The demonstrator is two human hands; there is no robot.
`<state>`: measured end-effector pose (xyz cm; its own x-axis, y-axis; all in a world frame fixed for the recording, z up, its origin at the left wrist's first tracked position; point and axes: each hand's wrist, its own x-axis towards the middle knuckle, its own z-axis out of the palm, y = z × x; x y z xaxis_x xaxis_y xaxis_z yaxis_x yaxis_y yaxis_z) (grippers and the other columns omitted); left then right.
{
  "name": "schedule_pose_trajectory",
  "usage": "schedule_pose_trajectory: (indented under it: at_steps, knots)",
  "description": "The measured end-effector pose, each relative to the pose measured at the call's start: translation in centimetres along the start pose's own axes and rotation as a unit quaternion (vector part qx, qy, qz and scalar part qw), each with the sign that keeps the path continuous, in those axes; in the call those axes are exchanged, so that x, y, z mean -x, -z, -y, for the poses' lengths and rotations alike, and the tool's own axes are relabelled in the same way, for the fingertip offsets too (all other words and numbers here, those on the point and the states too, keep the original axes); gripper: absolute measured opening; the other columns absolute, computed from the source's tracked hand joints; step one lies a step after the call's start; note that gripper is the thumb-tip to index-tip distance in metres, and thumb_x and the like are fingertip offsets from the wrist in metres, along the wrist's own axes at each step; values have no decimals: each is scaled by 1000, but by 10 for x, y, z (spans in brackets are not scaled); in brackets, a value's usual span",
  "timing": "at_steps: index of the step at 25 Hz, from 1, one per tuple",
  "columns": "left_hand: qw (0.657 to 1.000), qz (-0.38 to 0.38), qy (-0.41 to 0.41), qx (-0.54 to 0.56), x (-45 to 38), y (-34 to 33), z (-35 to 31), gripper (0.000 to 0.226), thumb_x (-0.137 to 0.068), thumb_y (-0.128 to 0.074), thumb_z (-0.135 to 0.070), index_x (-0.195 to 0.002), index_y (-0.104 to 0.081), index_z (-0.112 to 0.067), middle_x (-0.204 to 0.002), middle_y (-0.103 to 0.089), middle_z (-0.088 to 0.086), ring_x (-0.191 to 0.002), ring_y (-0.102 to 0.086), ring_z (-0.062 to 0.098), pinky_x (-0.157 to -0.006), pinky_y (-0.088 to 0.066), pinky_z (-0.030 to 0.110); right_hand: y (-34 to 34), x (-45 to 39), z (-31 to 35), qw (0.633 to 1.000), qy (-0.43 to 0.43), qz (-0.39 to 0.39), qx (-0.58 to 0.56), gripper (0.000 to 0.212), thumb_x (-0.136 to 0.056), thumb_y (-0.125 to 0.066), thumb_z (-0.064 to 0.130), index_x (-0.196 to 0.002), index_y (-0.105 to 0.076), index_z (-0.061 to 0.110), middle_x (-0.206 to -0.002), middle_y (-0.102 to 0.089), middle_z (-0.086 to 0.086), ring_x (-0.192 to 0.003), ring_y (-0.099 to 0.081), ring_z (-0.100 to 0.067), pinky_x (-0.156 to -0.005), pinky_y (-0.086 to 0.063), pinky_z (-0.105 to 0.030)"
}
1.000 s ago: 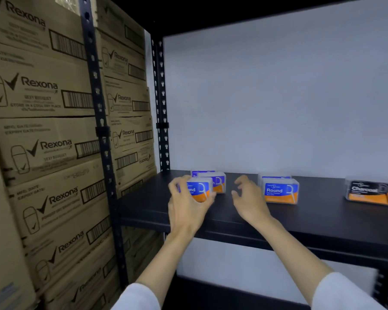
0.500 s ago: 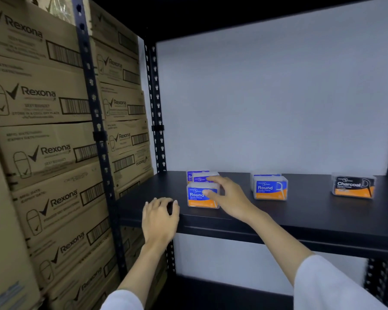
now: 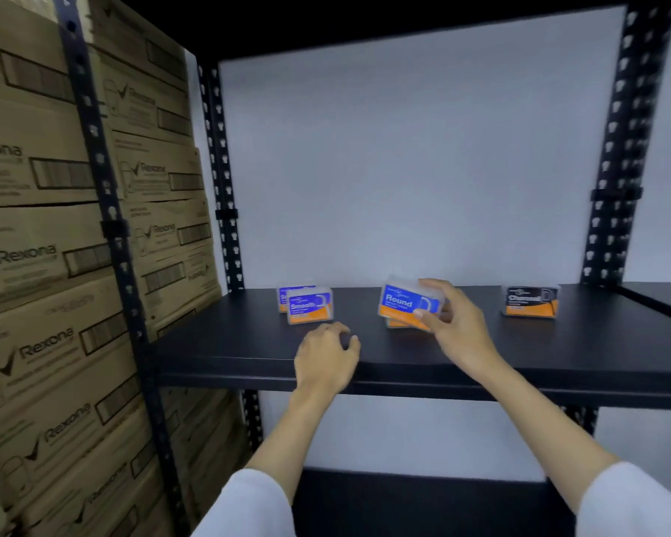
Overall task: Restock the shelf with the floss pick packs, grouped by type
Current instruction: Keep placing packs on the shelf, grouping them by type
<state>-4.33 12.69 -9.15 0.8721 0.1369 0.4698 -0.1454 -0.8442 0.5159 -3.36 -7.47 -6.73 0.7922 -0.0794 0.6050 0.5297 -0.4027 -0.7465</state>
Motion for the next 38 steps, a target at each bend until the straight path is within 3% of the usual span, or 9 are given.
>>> schedule_pose_trajectory:
  at_steps: [5, 9, 12, 16, 20, 25, 29, 34, 38]
  knots:
    - [994, 39, 15, -102, -4, -36, -36, 46, -89, -40, -58, -116, -63, -28, -125, -61, -3, -121, -50, 19, -110, -29, 42, 71, 10, -42, 987, -34, -3, 156, 42, -87, -65, 10, -127, -54, 20, -123, -57, -9, -103, -53, -16, -82, -39, -20]
    - [991, 40, 18, -126, -7, -39, -32, 49, -89, -38, -59, -124, -58, -31, -134, -56, -5, -126, -47, 18, -110, -28, 42, 77, 15, -46, 962, -1, 8, 271, 58, -86, -68, 21, -139, -45, 23, -150, -32, -6, -139, -25, -21, -111, -26, -31]
    - [991, 34, 16, -130, -8, -39, -33, 48, -89, -39, -58, -126, -57, -33, -136, -54, -5, -128, -45, 18, -110, -28, 41, 72, 8, -48, 934, 73, 25, 348, 59, -84, -71, 24, -137, -47, 19, -141, -45, -4, -131, -35, -20, -108, -27, -27]
    - [990, 30, 16, -138, -8, -39, -32, 46, -89, -38, -57, -126, -56, -35, -137, -53, -7, -128, -44, 18, -110, -28, 39, 64, -19, -57, 919, 32, 3, 394, 56, -84, -70, 18, -135, -46, 16, -134, -53, -5, -125, -35, -22, -102, -35, -30]
    - [990, 22, 19, -140, -7, -40, -32, 45, -90, -38, -56, -126, -55, -36, -137, -52, -8, -129, -44, 17, -110, -27, 39, 45, -56, -62, 904, 17, 43, 424, 54, -87, -64, 8, -136, -42, 13, -134, -52, -9, -123, -36, -26, -97, -41, -34]
    - [988, 18, 19, -151, -8, -42, -33, 45, -89, -38, -56, -126, -55, -37, -137, -52, -8, -128, -44, 17, -110, -28, 38, 27, -72, -77, 911, 9, 89, 403, 62, -88, -60, 4, -144, -33, 12, -149, -36, -9, -136, -24, -28, -107, -35, -38]
    - [988, 24, 17, -155, -6, -41, -33, 45, -90, -37, -56, -127, -54, -36, -138, -51, -7, -129, -44, 19, -110, -27, 39, 33, -64, -75, 915, 12, 80, 394, 65, -91, -56, 6, -148, -26, 13, -157, -21, -11, -145, -17, -27, -114, -26, -39]
    - [991, 61, 5, -122, -1, -32, -33, 44, -93, -40, -52, -130, -54, -31, -142, -48, -3, -134, -38, 22, -115, -20, 42, 48, -21, -50, 960, 8, 58, 274, 47, -92, -55, 14, -138, -44, 11, -137, -47, -10, -130, -39, -27, -104, -37, -34]
    - [998, -46, -21, 30, 38, -14, -30, 26, -94, -53, -31, -116, -63, -21, -128, -57, 1, -120, -47, 26, -101, -39, 39, 62, 31, -18, 985, -2, 13, 170, 25, -90, -59, 15, -115, -62, 11, -113, -62, -5, -108, -55, -17, -89, -41, -22]
